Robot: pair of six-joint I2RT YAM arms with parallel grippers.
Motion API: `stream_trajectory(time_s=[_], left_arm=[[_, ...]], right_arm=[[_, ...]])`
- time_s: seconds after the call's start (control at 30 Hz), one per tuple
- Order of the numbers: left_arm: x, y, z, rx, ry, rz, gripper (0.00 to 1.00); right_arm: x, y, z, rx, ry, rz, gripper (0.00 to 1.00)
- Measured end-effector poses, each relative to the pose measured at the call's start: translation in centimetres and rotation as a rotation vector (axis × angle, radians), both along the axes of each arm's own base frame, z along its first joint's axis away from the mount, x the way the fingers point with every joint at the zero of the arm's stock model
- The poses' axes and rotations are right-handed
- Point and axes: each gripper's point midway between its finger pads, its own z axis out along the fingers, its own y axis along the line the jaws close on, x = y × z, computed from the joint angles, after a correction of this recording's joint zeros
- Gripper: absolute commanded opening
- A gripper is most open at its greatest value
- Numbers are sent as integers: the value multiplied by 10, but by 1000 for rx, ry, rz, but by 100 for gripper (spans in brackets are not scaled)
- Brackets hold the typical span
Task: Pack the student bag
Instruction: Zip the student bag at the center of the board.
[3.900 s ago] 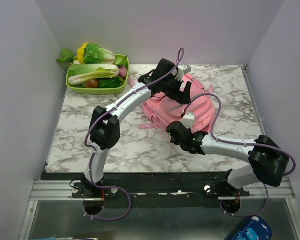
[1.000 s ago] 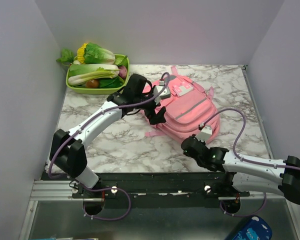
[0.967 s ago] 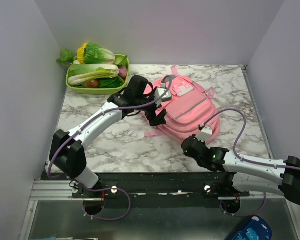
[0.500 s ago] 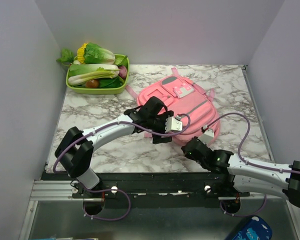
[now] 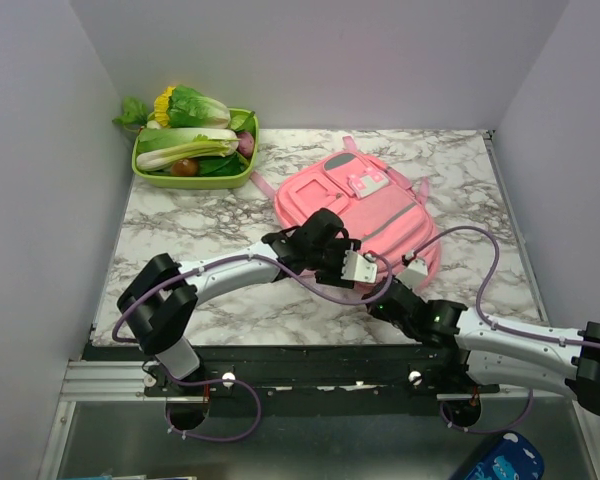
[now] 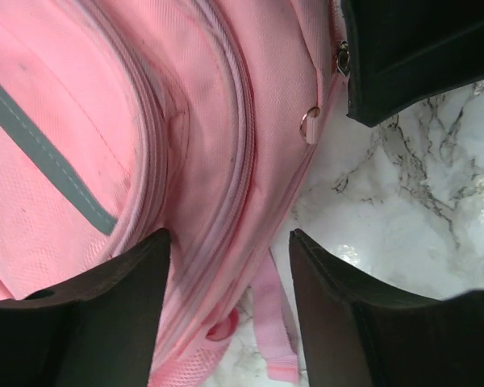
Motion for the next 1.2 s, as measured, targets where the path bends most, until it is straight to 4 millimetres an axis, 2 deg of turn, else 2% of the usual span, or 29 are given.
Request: stream_trajectory(time_s=[0.03,0.07,0.13,0.17,0.2,0.4,0.67,0.8,1.1,1.2], left_arm=[[-1,-1,-1,4,-12,-6,57],[-2,-3,-1,3,-25,-14,42],[-2,-5,0,5,-50,-19,22],[0,-6,1,5,-65,-23,4],[-1,-7,2,6,-74,-30,2],[4,-7,3,27,-135,-43,0],[4,-2,7,47,-171,-62,0],[4,2,9,47,-173,-66,0],[6,19,7,56,-121,-73,0],[12,32,7,64,-83,-55,0]], right_arm=[[0,1,0,-2,0,1,1],[1,1,1,-4,0,3,1],[1,2,2,-3,1,7,1],[1,3,3,-1,1,7,1],[2,3,4,1,0,6,1],[7,0,16,38,-17,-14,1],[10,-24,27,34,4,-69,1],[6,-27,37,59,-9,-40,1],[-9,-28,32,12,29,69,1],[-12,-28,31,5,39,87,1]])
